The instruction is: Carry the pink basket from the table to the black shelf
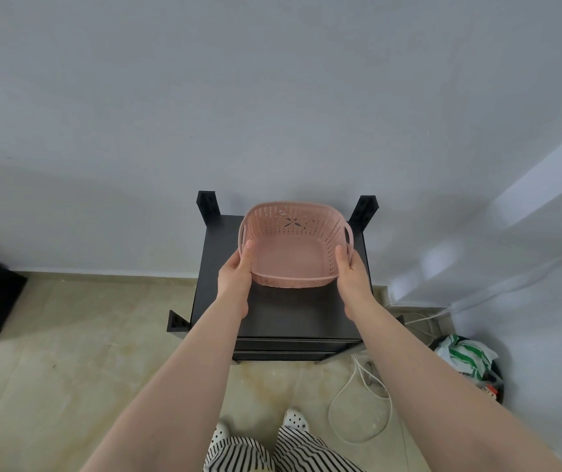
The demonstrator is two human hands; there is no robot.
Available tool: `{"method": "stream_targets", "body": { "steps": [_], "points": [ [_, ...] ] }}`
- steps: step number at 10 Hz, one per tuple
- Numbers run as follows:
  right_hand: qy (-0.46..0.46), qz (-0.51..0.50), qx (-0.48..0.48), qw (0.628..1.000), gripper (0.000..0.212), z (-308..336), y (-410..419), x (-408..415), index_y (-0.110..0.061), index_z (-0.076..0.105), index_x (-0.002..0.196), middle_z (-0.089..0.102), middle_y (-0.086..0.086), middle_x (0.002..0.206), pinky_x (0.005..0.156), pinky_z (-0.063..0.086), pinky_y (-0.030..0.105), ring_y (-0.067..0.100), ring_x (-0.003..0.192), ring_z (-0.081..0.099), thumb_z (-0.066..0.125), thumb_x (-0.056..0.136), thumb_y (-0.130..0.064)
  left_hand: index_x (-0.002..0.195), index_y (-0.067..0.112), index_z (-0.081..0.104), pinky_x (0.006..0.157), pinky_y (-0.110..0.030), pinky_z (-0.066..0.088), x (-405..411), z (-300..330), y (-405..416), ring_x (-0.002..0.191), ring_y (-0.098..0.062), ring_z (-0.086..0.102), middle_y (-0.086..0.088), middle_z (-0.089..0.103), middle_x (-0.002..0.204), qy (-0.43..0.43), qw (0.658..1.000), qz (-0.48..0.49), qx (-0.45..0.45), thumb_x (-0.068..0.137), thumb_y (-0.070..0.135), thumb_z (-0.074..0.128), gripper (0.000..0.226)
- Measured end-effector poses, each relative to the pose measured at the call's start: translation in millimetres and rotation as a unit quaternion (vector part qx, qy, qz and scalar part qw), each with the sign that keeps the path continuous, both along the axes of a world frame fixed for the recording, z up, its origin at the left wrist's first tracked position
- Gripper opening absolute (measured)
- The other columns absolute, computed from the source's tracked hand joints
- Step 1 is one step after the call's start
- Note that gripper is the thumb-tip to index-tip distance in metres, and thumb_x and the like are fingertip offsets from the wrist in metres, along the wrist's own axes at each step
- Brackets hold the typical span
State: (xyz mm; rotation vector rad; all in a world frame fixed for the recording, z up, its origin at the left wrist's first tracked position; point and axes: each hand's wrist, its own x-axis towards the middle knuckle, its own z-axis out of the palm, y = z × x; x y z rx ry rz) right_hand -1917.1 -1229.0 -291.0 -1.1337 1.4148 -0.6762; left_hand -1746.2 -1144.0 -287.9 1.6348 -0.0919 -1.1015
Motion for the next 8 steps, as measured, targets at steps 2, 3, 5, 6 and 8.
{"method": "stream_targets", "body": {
  "steps": [2, 3, 5, 6, 8],
  "points": [
    [0.008, 0.005, -0.011, 1.000, 0.053, -1, 0, -5, -0.020, 0.040, 0.143, 0.051, 0.002, 0.138, 0.094, 0.037, 0.030, 0.020, 0.126, 0.047, 0.037, 0.097, -0.048, 0.133, 0.030, 0.062, 0.112, -0.045, 0.037, 0, 5, 4, 0.126, -0.023, 0.054, 0.004, 0.066, 0.129, -0.009, 1.000, -0.010, -0.012, 0.071, 0.071, 0.061, 0.074],
    [0.008, 0.009, -0.015, 1.000, 0.053, 0, 1, -6, -0.020, 0.041, 0.142, 0.052, 0.002, 0.137, 0.095, 0.038, 0.031, 0.020, 0.125, 0.048, 0.037, 0.097, -0.048, 0.138, 0.030, 0.057, 0.110, -0.039, 0.033, -1, 11, 4, 0.132, -0.021, 0.048, 0.004, 0.061, 0.136, -0.022, 0.999, -0.020, -0.010, 0.081, 0.067, 0.057, 0.068],
    [0.011, 0.006, -0.008, 1.000, 0.054, 0, 3, -7, -0.020, 0.040, 0.142, 0.051, 0.002, 0.138, 0.095, 0.036, 0.031, 0.021, 0.127, 0.046, 0.036, 0.097, -0.049, 0.144, 0.029, 0.050, 0.112, -0.041, 0.028, -2, 13, 8, 0.139, -0.021, 0.041, 0.004, 0.053, 0.145, -0.031, 0.999, -0.022, -0.004, 0.090, 0.057, 0.054, 0.062],
    [0.002, 0.006, -0.005, 1.000, 0.056, 0, 4, -9, -0.019, 0.038, 0.144, 0.049, 0.002, 0.141, 0.095, 0.035, 0.029, 0.020, 0.129, 0.045, 0.037, 0.097, -0.049, 0.147, 0.028, 0.046, 0.113, -0.042, 0.028, -3, 10, 11, 0.140, -0.022, 0.040, 0.004, 0.051, 0.148, -0.038, 0.999, -0.020, -0.007, 0.090, 0.057, 0.054, 0.065],
    [0.004, -0.027, -0.017, 0.999, 0.058, 24, 9, -15, -0.016, 0.025, 0.151, 0.030, 0.002, 0.156, 0.109, 0.025, 0.032, 0.019, 0.142, 0.029, 0.036, 0.100, -0.041, 0.139, 0.018, 0.054, 0.100, -0.035, 0.031, -5, 25, 14, 0.117, -0.017, 0.048, 0.005, 0.059, 0.129, -0.072, 0.997, -0.023, 0.010, 0.094, 0.058, 0.046, 0.061]
  ]
}}
